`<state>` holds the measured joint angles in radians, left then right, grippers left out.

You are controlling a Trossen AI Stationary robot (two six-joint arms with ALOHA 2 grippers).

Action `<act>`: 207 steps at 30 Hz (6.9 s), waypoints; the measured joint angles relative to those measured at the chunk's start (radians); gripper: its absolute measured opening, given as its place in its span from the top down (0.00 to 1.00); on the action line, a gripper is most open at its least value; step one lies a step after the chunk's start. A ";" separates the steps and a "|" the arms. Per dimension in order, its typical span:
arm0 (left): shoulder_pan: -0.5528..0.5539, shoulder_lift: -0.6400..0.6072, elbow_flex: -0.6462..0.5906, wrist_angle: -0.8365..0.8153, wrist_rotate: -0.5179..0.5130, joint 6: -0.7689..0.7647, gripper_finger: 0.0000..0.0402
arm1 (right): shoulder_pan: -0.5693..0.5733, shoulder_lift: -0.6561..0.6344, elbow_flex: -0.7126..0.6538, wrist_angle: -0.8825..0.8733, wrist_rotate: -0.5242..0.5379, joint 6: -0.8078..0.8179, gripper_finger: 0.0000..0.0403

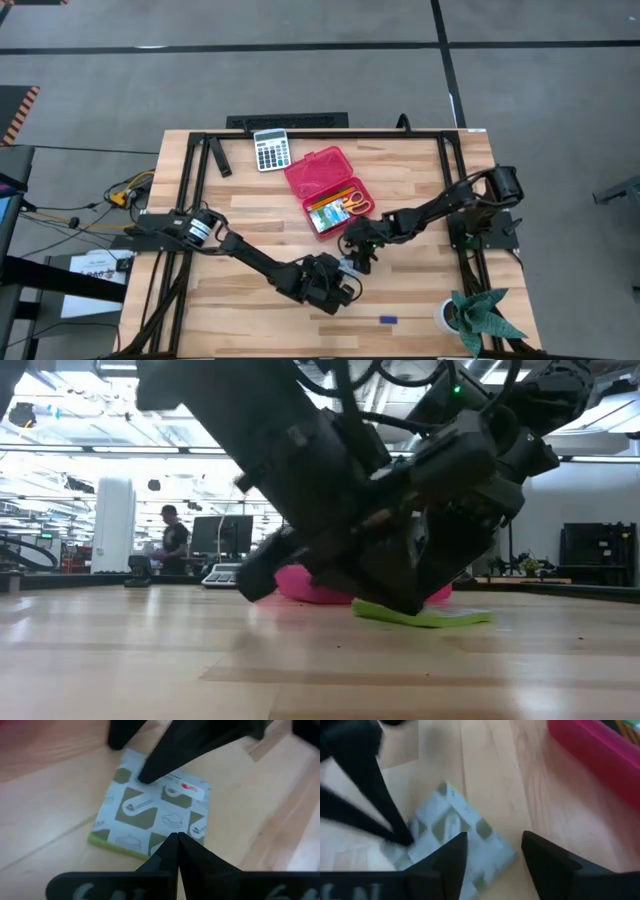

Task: Pack school essentials
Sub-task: Put the green sticky notes into the red supply box

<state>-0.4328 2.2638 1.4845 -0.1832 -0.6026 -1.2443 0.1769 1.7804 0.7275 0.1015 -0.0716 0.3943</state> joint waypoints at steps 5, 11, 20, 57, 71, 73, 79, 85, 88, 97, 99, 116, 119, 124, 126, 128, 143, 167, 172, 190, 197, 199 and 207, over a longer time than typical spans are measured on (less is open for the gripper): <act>0.004 0.007 0.001 0.029 0.006 -0.021 1.00 | 0.022 0.002 0.000 0.010 -0.004 -0.006 0.63; 0.019 0.007 0.000 0.017 0.029 -0.024 1.00 | 0.019 -0.005 -0.003 -0.004 -0.070 -0.002 0.84; 0.037 0.002 -0.002 0.018 0.015 -0.033 1.00 | 0.018 -0.038 -0.006 -0.051 -0.103 -0.002 0.99; -0.030 0.036 0.003 0.012 0.014 -0.193 1.00 | 0.123 -0.031 -0.009 -0.002 -0.046 0.016 0.45; 0.011 0.044 0.001 0.053 0.006 -0.222 1.00 | 0.122 -0.032 -0.009 -0.041 -0.048 -0.023 0.93; 0.016 0.044 0.001 0.055 0.004 -0.226 1.00 | 0.122 -0.033 -0.009 -0.040 -0.055 -0.029 0.98; 0.026 0.021 -0.004 0.057 -0.014 -0.234 1.00 | 0.106 -0.059 -0.010 -0.056 -0.067 -0.044 1.00; 0.042 -0.031 -0.011 -0.050 -0.057 -0.123 1.00 | 0.072 -0.119 -0.016 -0.098 -0.109 -0.063 1.00; 0.046 -0.037 -0.009 -0.081 -0.018 -0.135 1.00 | 0.055 -0.149 -0.015 -0.127 -0.106 -0.086 1.00; 0.065 -0.060 -0.005 -0.030 -0.040 -0.085 1.00 | 0.047 -0.217 -0.014 -0.215 -0.091 -0.098 1.00; 0.063 -0.069 -0.006 -0.040 -0.024 -0.077 1.00 | 0.042 -0.245 -0.012 -0.232 -0.087 -0.084 1.00; 0.064 -0.110 -0.005 0.086 0.073 0.238 1.00 | 0.117 -0.366 -0.013 -0.537 -0.055 0.175 0.84; 0.091 -0.098 -0.004 0.103 0.128 0.314 1.00 | 0.167 -0.315 -0.013 -0.510 -0.046 0.259 0.76; 0.110 -0.059 -0.006 0.108 0.252 0.377 1.00 | 0.248 -0.244 -0.014 -0.485 0.008 0.385 0.66; 0.110 -0.043 0.000 0.121 0.283 0.383 1.00 | 0.278 -0.235 -0.013 -0.479 0.041 0.439 0.64; 0.110 -0.039 -0.005 0.079 0.311 0.385 1.00 | 0.305 -0.235 -0.012 -0.465 0.062 0.483 0.62; 0.081 0.025 0.006 0.052 0.349 0.316 1.00 | 0.344 -0.166 -0.019 -0.229 0.097 0.681 0.52; 0.083 0.027 0.001 0.082 0.321 0.297 1.00 | 0.231 -0.053 -0.046 0.120 0.041 0.636 0.53; 0.083 0.027 0.001 0.083 0.324 0.297 1.00 | 0.213 -0.054 -0.046 0.121 0.039 0.529 0.44; 0.076 0.028 -0.005 0.118 0.321 0.271 1.00 | 0.174 -0.059 -0.039 0.101 0.016 0.151 0.40; 0.076 0.028 -0.005 0.132 0.316 0.239 1.00 | 0.170 -0.060 -0.039 0.095 0.008 0.077 0.40; 0.075 0.028 -0.005 0.139 0.314 0.228 1.00 | 0.170 -0.061 -0.039 0.091 0.006 0.070 0.40; 0.075 0.005 -0.006 0.131 0.321 0.264 1.00 | 0.154 -0.154 -0.037 -0.013 0.045 -0.066 0.40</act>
<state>-0.3576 2.2688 1.4788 -0.0523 -0.2813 -0.9798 0.3311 1.6266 0.6907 0.0883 -0.0270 0.3282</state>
